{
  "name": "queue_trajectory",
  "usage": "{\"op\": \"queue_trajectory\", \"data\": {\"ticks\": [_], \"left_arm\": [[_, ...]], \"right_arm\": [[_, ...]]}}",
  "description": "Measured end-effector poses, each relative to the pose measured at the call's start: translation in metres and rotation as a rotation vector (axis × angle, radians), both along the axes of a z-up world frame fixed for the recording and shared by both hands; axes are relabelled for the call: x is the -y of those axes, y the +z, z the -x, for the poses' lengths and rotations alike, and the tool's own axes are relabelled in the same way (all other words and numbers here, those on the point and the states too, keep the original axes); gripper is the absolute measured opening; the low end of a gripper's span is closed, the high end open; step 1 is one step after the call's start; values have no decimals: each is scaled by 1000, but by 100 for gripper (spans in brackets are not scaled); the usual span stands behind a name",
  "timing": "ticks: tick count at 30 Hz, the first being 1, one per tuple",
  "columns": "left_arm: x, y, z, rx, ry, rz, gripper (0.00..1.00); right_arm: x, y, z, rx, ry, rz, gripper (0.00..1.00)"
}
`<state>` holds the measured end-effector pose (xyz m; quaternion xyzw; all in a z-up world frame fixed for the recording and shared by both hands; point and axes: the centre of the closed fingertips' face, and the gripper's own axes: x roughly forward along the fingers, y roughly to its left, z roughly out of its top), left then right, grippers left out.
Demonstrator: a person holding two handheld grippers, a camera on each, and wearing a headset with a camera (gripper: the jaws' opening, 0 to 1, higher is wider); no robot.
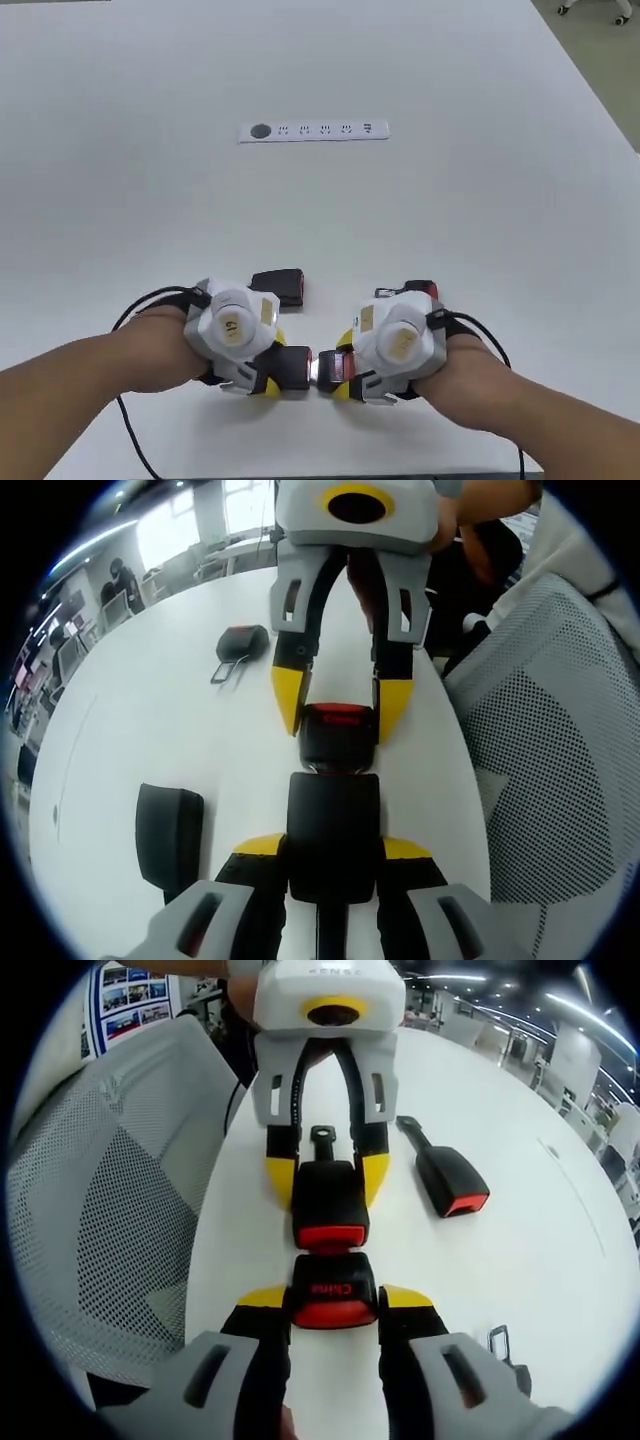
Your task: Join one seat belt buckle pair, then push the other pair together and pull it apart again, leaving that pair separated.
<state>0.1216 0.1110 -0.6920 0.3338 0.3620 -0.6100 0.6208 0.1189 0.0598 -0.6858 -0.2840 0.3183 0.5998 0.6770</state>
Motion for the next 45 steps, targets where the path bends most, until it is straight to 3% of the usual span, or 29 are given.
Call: {"op": "queue_trajectory", "data": {"ticks": [6,8,9,10,15,19,21,27,30,40,45], "left_arm": [[2,22,-3,17,32,55,36],[8,34,-6,3,63,101,38],[10,40,-10,13,71,119,39],[10,47,-19,50,83,127,38],[11,61,-48,90,111,149,38],[8,59,-71,114,135,136,40],[6,60,-80,141,127,123,42],[5,53,-95,142,108,86,44],[-1,39,-104,117,127,63,46],[-3,21,-112,80,124,40,44],[-6,10,-109,69,94,10,41]], "right_arm": [[3,17,2,-8,-29,-40,33],[5,21,0,1,-31,-52,33],[6,23,-1,0,-35,-57,33],[8,25,-3,6,-38,-63,33],[28,35,-27,12,-99,-91,33],[49,36,-47,34,-133,-73,34],[61,37,-60,52,-150,-64,35],[91,31,-86,95,-164,-8,36],[103,26,-94,103,-165,16,37],[120,3,-104,49,-161,63,37],[122,-7,-103,39,-131,88,36]]}}
